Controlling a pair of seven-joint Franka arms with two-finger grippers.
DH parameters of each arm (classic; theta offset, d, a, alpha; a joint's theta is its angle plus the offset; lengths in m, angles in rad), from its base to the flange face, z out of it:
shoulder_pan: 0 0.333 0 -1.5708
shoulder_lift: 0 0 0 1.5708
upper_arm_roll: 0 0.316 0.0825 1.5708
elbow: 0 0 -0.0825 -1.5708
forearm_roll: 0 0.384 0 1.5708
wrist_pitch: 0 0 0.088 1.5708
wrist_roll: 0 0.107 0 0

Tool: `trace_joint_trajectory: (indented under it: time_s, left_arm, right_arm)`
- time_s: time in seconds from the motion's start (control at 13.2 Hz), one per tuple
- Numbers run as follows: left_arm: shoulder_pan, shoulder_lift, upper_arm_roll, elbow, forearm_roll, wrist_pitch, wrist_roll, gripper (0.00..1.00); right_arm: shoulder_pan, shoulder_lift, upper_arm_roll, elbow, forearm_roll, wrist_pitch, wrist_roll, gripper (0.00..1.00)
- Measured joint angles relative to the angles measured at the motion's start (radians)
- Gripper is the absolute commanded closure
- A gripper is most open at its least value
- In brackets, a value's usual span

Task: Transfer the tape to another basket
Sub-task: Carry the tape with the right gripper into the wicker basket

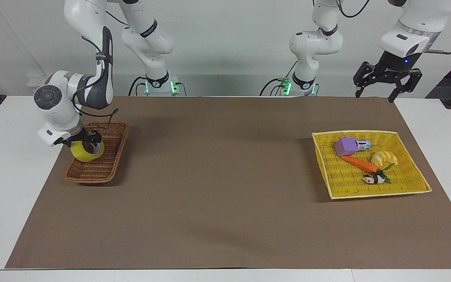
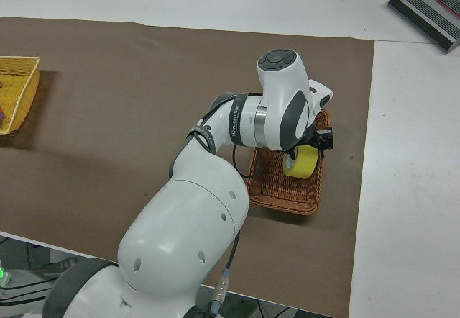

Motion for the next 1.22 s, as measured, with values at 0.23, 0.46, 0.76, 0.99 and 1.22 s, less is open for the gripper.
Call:
trace_joint_trajectory:
  time_s: [0.23, 0.46, 0.76, 0.99, 1.22]
  left_arm:
    - [0.0, 0.0, 0.0, 0.0, 0.0, 0.0, 0.0, 0.0]
    - [0.0, 0.0, 0.0, 0.0, 0.0, 0.0, 0.0, 0.0]
    - [0.0, 0.0, 0.0, 0.0, 0.0, 0.0, 0.0, 0.0]
    - [0.0, 0.0, 0.0, 0.0, 0.0, 0.0, 0.0, 0.0]
    - [0.0, 0.0, 0.0, 0.0, 0.0, 0.0, 0.0, 0.0]
  right_arm:
    - [0.028, -0.012, 0.016, 0.041, 0.0, -0.042, 0.0, 0.0]
    - [0.097, -0.031, 0.026, 0.14, 0.001, -0.082, 0.001, 0.0]
    - [0.197, -0.037, 0.045, 0.243, 0.002, -0.086, 0.12, 0.0]
    - [0.23, -0.068, 0.084, 0.289, 0.082, -0.097, 0.228, 0.0]
    - [0.221, -0.114, 0.079, 0.331, 0.193, -0.185, 0.251, 0.0]
